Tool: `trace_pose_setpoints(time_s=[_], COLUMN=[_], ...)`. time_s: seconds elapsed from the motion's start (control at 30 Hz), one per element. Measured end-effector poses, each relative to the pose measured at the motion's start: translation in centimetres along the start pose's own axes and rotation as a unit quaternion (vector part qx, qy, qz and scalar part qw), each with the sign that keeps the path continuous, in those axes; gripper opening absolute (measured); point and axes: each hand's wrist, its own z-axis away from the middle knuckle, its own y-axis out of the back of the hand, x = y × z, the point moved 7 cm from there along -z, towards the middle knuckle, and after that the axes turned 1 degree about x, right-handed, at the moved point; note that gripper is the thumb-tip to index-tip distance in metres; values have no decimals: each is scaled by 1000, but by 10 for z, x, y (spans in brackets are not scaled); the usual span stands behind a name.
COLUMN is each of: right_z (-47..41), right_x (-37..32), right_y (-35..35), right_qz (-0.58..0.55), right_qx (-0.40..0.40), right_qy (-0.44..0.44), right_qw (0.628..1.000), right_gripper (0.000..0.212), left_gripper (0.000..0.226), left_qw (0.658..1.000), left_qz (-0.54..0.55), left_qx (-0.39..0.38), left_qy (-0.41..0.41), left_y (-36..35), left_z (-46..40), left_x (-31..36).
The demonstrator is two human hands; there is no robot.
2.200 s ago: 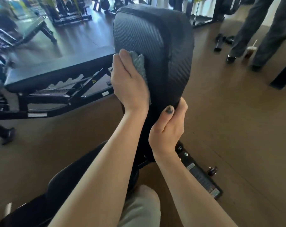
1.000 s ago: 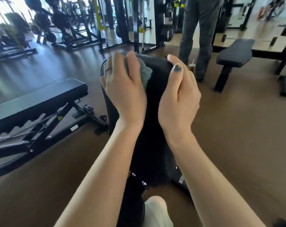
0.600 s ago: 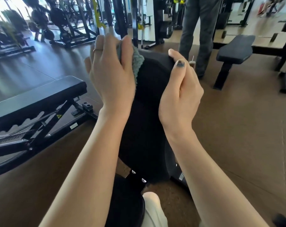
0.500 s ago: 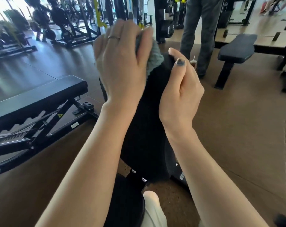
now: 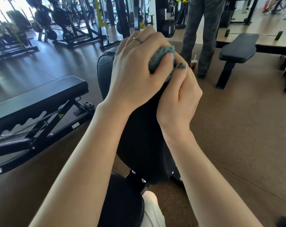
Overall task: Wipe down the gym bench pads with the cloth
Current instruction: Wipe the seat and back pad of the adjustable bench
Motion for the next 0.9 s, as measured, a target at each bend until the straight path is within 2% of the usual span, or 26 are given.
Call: trace_pose_setpoints(time_s=[0.1,0.23,0.3,0.37,0.5,0.57,0.67,0.73,0.9], right_z=[-1,0,0,1,2,2,1,2,2], right_x=[2,0,0,-1,3,4,3,0,-2], right_y=[1,1,-1,-1,-1,0,-1,-1,0], right_qz=[-4,-1,1,7,18,16,17,21,11], right_qx=[6,10,11,13,7,1,8,18,5], right_qy=[-5,-7,-6,-2,-3,-4,1,5,-2], right_qw=[1000,1000,1000,1000,1000,1000,1000,1000,1000], right_gripper=[53,51,51,50,52,53,49,48,54], left_gripper=[17,19,19,24,23,23,28,25,19], left_qw=[994,953,939,946,977,972,947,946,988], left_qz=[21,30,29,41,55,36,27,28,69], left_qx=[14,21,24,20,-26,-23,13,22,0], left_qy=[105,300,342,321,204,230,319,322,138], left_y=[3,15,20,16,2,5,16,14,-3], left_z=[-8,-9,-9,-7,-3,-6,-9,-10,4], left_x=[-31,-106,-118,-96,-35,-51,-93,-92,-7])
